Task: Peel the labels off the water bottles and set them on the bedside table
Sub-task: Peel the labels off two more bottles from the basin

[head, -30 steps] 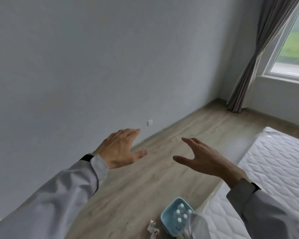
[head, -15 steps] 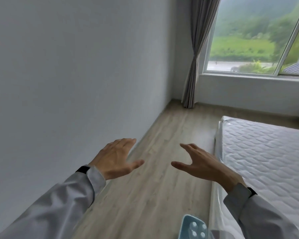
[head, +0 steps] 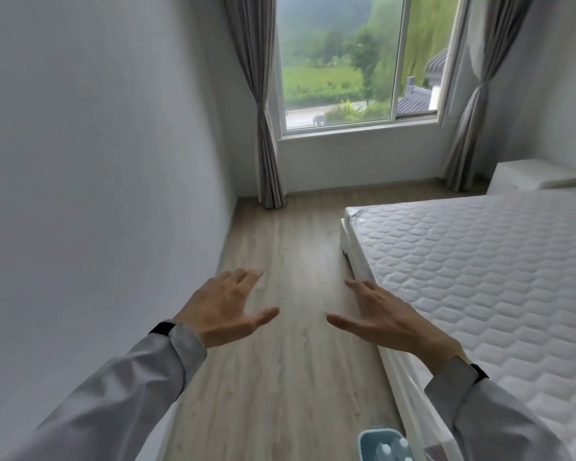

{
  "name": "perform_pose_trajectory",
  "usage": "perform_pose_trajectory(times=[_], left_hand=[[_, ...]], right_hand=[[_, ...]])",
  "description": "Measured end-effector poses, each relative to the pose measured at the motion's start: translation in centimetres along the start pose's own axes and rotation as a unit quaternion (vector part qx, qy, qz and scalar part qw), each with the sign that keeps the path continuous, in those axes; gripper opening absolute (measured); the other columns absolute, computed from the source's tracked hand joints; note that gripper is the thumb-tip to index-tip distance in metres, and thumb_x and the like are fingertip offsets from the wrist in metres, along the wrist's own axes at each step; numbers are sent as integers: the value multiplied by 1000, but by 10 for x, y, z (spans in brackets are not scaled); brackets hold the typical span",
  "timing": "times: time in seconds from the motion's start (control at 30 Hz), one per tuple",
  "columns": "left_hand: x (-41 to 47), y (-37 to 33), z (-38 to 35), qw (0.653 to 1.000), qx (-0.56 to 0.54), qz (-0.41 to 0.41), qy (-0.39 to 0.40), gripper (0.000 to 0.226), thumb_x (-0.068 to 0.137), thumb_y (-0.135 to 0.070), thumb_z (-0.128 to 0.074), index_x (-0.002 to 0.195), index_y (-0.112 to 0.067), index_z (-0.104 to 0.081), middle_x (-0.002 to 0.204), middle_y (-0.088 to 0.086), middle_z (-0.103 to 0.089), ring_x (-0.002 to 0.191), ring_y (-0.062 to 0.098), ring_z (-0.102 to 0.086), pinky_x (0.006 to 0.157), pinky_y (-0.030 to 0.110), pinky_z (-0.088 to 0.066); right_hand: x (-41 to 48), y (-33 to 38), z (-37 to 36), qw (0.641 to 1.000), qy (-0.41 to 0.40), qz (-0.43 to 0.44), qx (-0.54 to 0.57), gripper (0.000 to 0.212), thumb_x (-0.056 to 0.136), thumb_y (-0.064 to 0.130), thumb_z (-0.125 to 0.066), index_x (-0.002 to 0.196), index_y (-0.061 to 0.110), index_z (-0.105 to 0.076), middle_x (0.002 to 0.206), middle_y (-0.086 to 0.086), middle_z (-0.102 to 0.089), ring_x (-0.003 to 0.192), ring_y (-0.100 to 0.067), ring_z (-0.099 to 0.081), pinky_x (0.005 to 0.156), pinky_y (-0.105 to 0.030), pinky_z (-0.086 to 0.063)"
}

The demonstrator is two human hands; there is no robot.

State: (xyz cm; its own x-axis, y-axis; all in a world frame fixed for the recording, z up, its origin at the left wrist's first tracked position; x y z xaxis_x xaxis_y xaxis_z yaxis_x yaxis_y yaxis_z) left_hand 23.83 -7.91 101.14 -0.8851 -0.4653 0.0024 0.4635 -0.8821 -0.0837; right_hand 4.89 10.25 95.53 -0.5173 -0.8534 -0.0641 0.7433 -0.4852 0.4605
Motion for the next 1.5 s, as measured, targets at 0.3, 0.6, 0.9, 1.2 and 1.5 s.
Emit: perform_pose_trajectory(times=[0.3, 0.6, 0.9, 1.2, 1.5], left_hand=[[156, -40, -73, 968, -26, -242, 66, 91, 94, -78, -46, 167, -29, -25, 171, -11, -34, 157, 13, -33, 127, 34, -28], [197, -118, -173, 862, -12, -478, 169, 93, 94, -79, -46, 167, -26, -26, 172, -9, -34, 156, 17, -35, 126, 38, -30], [188, -141, -334, 817, 8, -524, 239, 88, 94, -75, -50, 165, -27, -31, 163, -9, -46, 148, 15, -46, 118, 33, -39], [225, -146, -639, 806, 36, -520, 281, 84, 95, -77, -46, 164, -31, -31, 162, -14, -46, 145, 12, -49, 112, 30, -42], [246, -164, -940, 791, 34, -551, 265, 75, 93, -71, -55, 155, -32, -41, 148, -10, -57, 134, 20, -58, 105, 33, -45]], right_hand=[[-11, -83, -23, 963, -68, -260, 28, 103, 81, 89, -49, 163, 34, -22, 169, 11, -30, 152, -13, -35, 118, -40, -36], [-70, -95, -120, 856, -118, -494, 99, 102, 80, 84, -57, 162, 30, -28, 164, 5, -37, 147, -18, -44, 114, -42, -41], [-95, -137, -261, 788, -164, -562, 189, 87, 83, 69, -67, 154, 24, -43, 148, 6, -50, 138, -16, -53, 112, -30, -42], [-61, -300, -492, 756, -190, -587, 219, 78, 82, 62, -68, 149, 26, -51, 140, 7, -56, 130, -18, -59, 109, -34, -47], [-17, -473, -705, 787, -167, -575, 150, 66, 86, 63, -67, 143, 33, -52, 136, 12, -59, 126, -17, -61, 98, -40, -53]])
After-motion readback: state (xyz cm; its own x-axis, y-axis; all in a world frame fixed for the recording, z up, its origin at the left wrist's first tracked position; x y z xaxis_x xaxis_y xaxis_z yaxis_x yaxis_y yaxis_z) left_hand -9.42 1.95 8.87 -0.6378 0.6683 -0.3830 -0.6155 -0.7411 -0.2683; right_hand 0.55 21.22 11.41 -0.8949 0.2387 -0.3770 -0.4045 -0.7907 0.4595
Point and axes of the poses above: each hand's wrist, its own x-axis towards the middle knuckle, its own z-axis out of the back of the hand, y = z × x, the point moved 8 cm from there along x, towards the middle knuckle
